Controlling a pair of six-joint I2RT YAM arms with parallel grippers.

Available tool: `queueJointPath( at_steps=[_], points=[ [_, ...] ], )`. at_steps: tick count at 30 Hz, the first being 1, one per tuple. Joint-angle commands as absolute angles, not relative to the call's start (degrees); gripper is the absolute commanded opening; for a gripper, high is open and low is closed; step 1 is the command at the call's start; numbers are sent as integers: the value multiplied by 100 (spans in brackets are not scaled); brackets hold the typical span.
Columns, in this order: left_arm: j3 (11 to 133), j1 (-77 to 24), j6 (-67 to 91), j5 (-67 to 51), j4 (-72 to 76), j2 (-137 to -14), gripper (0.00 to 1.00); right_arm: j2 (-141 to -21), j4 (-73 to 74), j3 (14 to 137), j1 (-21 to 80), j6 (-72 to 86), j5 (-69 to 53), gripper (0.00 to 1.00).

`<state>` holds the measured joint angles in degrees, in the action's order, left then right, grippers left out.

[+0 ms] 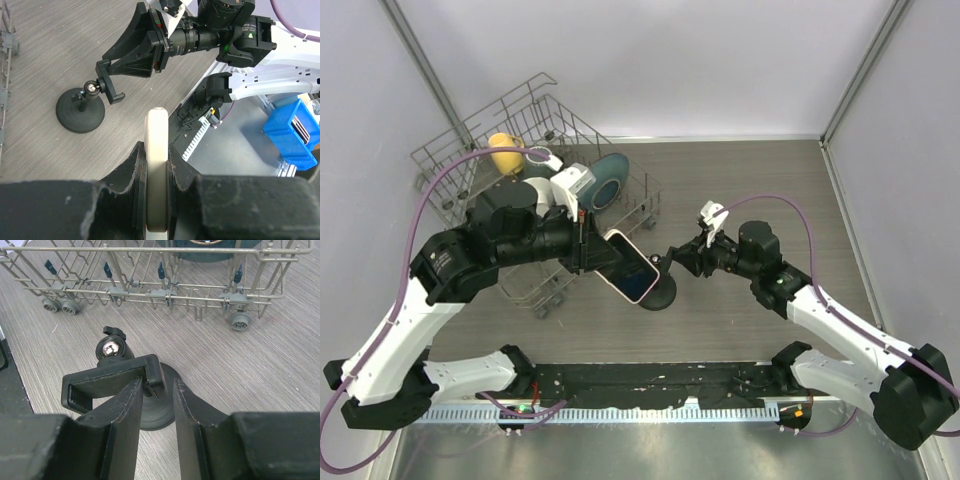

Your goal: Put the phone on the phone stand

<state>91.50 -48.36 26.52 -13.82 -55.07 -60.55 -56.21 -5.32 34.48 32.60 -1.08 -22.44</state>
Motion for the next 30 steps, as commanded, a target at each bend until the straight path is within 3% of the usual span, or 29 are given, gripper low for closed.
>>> queueJointPath(
  at_steps=[1,6,12,17,22,30],
  points=[
    [9167,-4852,2681,-1635,-4860,-5906,0,-5704,-984,3507,3261,-316,-2584,34],
    [9009,-4860,2698,-1661,-4764,-5906,0,-5809,-1011,3507,3261,-299,-2856,23],
    [9061,-4860,2628,-1652,-4764,-6020,0,-5748,-1028,3507,3269,-27,-3234,1],
    [8913,-4852,2654,-1670,-4431,-6240,0,-5748,-1152,3524,3383,842,-3016,1],
    [8474,-4852,2654,-1872,-3702,-6433,0,-5740,-782,3727,3796,1283,-2006,1],
    [7244,-4860,1900,-3460,-1302,-6302,0,-5625,-1142,3542,4069,1047,-1977,1]
  ],
)
